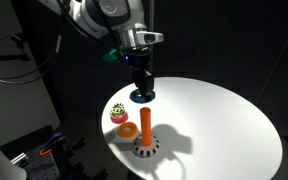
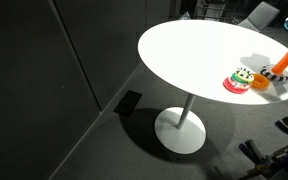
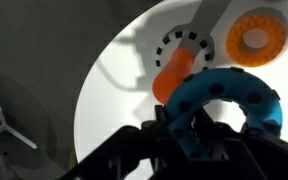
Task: Pick up the blue ring and put it on the ring holder
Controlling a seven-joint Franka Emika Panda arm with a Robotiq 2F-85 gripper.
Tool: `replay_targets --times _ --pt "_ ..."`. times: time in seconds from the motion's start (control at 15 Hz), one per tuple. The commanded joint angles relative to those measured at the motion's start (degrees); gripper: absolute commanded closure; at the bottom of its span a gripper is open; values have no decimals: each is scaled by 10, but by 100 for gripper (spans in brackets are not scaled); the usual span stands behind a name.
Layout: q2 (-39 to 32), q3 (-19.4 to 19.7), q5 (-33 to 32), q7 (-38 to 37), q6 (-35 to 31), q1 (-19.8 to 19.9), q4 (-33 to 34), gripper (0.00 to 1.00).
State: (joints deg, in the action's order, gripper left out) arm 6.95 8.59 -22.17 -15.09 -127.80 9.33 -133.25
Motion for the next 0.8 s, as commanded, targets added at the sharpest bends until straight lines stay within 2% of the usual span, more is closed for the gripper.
replay_targets --times 0.0,0.73 --pt "0 6 -12 3 19 19 11 89" --pt "-10 23 8 13 19 34 1 89"
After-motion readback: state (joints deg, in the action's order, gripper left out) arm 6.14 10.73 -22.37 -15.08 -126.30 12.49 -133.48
